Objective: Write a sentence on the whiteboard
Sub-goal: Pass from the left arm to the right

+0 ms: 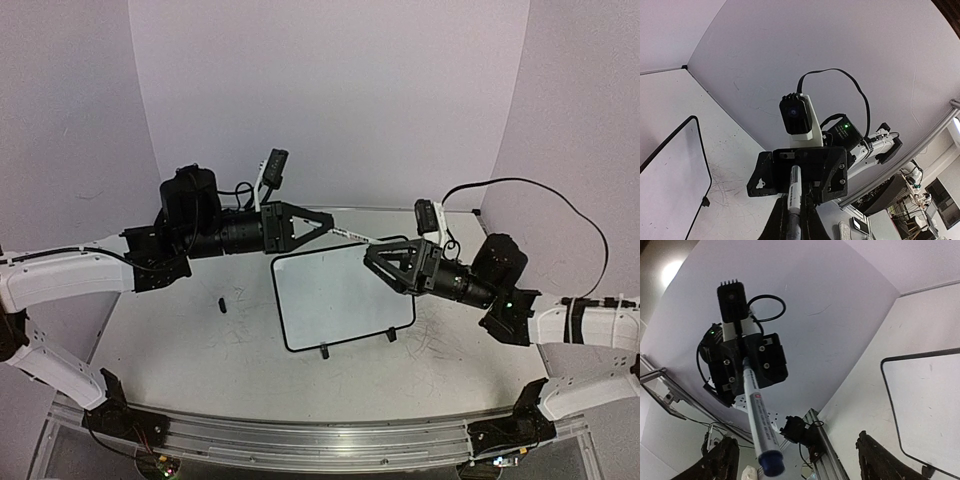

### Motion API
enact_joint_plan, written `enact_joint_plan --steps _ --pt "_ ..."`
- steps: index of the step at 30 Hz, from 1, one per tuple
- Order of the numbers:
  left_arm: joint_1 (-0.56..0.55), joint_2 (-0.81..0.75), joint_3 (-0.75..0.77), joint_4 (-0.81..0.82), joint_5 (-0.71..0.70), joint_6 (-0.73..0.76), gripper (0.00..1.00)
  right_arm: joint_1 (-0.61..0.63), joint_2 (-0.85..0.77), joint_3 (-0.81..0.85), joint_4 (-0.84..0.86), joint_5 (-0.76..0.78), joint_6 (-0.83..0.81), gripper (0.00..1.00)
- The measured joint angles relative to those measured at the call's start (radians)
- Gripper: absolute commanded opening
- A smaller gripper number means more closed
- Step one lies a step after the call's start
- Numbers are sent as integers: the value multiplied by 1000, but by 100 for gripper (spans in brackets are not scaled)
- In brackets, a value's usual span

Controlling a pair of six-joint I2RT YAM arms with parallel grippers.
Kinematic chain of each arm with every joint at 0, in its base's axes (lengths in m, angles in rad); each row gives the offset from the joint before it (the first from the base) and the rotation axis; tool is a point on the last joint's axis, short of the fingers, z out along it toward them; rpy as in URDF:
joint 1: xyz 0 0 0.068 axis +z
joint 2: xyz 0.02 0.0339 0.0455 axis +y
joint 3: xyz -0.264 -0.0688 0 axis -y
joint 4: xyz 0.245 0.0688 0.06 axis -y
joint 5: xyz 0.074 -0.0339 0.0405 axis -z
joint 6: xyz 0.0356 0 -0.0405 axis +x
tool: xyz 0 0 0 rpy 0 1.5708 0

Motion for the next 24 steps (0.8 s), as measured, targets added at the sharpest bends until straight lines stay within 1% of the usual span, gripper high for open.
enact_joint_plan --steps 1,5,8,12,13,18,21,24 --pt "0 0 -4 13 1 -7 0 0 19 8 34 -19 20 74" --pt "0 0 -15 57 3 -34 0 0 76 45 168 -74 87 57" --pt "0 1 -20 83 8 -55 0 0 117 86 256 -105 125 49" --pt "0 1 -34 119 9 -76 0 0 162 118 325 -119 157 42" --pt "0 1 -37 126 9 -79 0 0 173 123 339 -120 164 39" --pt "0 5 -42 148 8 -87 0 0 224 138 391 -131 196 35" --pt "0 5 -49 159 7 -94 0 0 241 143 408 -143 203 27" --pt "0 5 -52 161 7 -102 0 1 253 144 423 -148 212 22"
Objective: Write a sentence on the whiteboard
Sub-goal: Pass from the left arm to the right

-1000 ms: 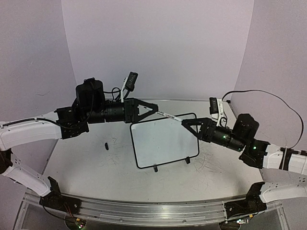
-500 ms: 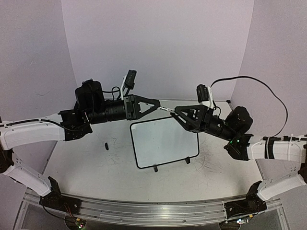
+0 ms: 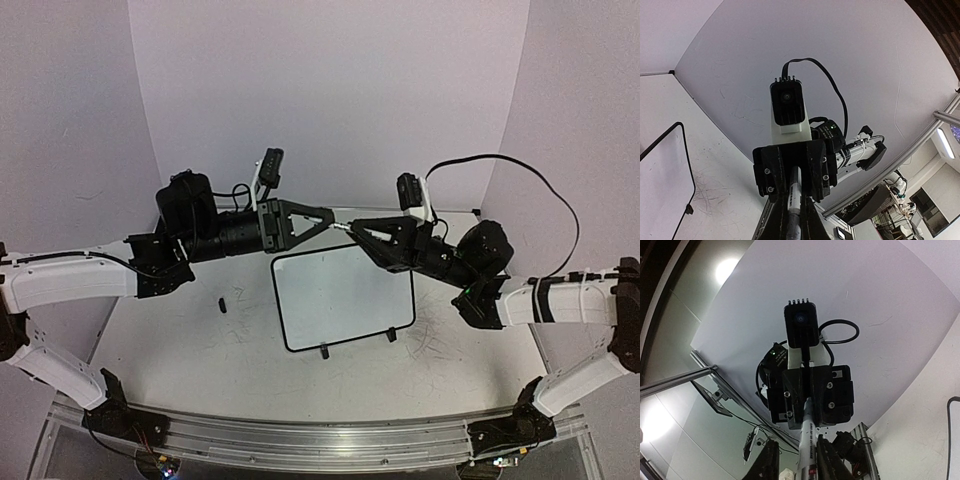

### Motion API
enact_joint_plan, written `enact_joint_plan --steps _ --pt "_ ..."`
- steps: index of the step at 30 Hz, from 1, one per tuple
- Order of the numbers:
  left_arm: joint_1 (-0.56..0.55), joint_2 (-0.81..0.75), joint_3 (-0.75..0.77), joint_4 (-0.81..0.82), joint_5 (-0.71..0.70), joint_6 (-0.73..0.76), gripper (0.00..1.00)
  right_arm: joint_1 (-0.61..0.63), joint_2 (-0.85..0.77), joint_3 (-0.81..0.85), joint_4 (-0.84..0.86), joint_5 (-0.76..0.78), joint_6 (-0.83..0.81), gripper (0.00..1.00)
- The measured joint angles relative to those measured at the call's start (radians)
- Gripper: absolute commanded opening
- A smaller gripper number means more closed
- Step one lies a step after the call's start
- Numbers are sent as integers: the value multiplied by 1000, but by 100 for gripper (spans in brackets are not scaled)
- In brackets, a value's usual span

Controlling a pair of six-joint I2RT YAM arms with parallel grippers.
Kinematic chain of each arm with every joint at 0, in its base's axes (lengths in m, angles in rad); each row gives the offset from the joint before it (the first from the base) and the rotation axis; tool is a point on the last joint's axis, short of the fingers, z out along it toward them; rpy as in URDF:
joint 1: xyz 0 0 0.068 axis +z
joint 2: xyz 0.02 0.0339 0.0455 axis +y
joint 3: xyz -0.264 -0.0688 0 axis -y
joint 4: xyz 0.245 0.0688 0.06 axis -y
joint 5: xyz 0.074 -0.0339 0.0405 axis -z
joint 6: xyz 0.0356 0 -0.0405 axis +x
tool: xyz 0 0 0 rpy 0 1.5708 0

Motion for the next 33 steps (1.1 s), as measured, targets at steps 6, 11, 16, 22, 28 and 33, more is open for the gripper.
enact_joint_plan --steps 6,11,16,22,28,33 --pt "0 0 -4 11 -1 -3 0 13 28 14 15 -16 2 13" --pt "0 0 -5 19 -1 -3 0 15 48 20 25 -18 5 13" --pt "0 0 -15 24 -1 -3 0 18 52 21 34 -15 9 24" --pt "0 0 -19 38 3 -6 0 19 56 25 40 -14 14 4" --pt "2 0 -19 41 0 -4 0 19 71 29 45 -6 24 12" --pt "2 0 -19 43 2 -4 0 20 71 29 54 -1 32 12"
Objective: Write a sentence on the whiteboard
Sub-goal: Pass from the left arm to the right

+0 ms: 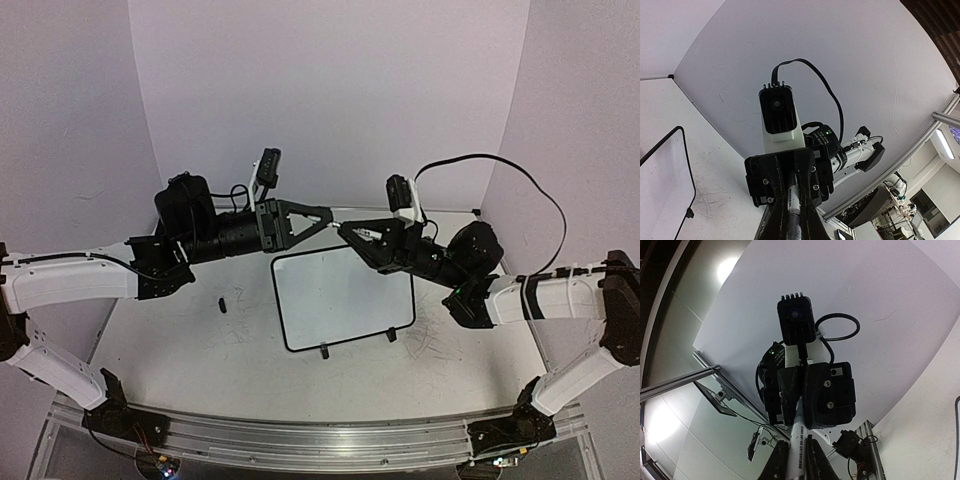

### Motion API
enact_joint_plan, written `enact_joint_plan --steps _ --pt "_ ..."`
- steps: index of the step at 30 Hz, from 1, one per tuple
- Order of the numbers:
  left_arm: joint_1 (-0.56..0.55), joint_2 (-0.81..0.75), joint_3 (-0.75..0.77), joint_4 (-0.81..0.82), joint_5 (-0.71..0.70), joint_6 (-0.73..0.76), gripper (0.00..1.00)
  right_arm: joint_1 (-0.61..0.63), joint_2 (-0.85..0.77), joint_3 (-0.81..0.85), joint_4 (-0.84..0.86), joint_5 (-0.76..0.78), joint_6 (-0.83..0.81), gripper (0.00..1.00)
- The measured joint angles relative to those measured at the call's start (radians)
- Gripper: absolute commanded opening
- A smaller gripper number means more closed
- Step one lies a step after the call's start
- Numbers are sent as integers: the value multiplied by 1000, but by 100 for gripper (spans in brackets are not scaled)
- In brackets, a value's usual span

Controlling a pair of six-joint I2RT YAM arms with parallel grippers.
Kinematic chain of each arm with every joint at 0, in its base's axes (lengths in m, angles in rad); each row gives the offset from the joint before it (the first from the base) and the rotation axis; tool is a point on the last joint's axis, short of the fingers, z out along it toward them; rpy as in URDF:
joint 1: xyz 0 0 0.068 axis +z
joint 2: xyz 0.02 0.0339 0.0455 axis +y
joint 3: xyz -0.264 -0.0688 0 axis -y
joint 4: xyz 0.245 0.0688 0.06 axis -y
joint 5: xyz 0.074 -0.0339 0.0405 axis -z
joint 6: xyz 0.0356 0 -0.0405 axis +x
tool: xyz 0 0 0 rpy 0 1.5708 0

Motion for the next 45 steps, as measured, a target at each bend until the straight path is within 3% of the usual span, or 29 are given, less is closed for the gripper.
enact_joint_plan --steps 10,18,24,26,28,31,35,37,41,45 --pt "3 0 0 -1 -1 0 0 0 23 2 35 2 21 12" --pt "8 0 -2 1 -3 1 0 -2 41 14 56 8 48 20" --pt "10 0 -2 2 -10 2 0 -3 53 18 67 12 64 1" --pt "11 0 -2 2 -15 4 0 -3 56 18 67 17 71 0" --pt "12 0 -2 0 -18 5 11 -3 58 18 66 21 75 0" --pt "11 0 -9 6 -19 7 50 -3 58 15 64 25 69 0" --pt "23 -37 -70 -1 -18 8 79 -20 27 -26 2 37 7 0" --pt "53 -71 -111 -18 -15 6 84 -32 -21 -50 -116 56 -84 0" --pt "175 -174 -164 -143 -49 10 92 -36 -204 -56 -557 172 -346 0" --pt "208 -233 -139 -344 -175 68 98 -28 -406 -52 -932 368 -569 0"
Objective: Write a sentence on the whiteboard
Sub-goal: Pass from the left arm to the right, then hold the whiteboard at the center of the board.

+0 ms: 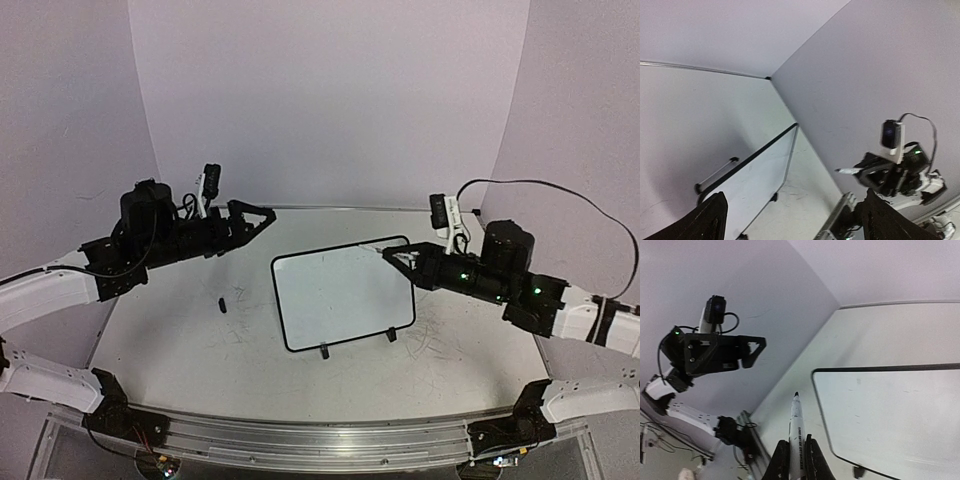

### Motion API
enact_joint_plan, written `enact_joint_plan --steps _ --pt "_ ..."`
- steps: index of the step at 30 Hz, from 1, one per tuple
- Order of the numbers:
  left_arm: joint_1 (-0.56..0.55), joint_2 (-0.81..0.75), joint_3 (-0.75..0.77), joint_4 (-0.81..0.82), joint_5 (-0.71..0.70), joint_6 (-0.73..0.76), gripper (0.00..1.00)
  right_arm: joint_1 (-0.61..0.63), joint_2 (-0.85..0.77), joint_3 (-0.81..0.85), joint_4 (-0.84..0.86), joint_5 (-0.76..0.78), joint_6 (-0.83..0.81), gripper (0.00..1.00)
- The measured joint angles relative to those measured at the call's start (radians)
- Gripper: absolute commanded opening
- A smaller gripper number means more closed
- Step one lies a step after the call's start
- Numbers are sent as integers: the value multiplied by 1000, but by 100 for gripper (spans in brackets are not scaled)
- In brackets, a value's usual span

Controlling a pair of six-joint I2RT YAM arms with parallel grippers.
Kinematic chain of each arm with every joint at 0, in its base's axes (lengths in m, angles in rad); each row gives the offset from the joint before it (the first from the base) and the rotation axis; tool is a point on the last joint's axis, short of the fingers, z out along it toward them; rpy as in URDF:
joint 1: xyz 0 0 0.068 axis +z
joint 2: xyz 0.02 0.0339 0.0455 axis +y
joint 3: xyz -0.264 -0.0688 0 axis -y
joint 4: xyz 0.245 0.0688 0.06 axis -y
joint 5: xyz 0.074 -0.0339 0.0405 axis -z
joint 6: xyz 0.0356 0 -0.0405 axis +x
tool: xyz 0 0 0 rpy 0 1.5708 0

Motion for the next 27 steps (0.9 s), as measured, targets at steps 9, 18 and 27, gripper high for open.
enact_joint_plan --steps 9,18,27 --pt "14 -3 -9 -277 -220 58 99 -1 -273 1 -449 472 -288 0" --pt "93 6 -105 -229 -199 58 99 1 -204 39 -548 551 -358 0" --pt "174 21 -267 -35 -53 43 99 213 -31 132 -515 576 -349 0"
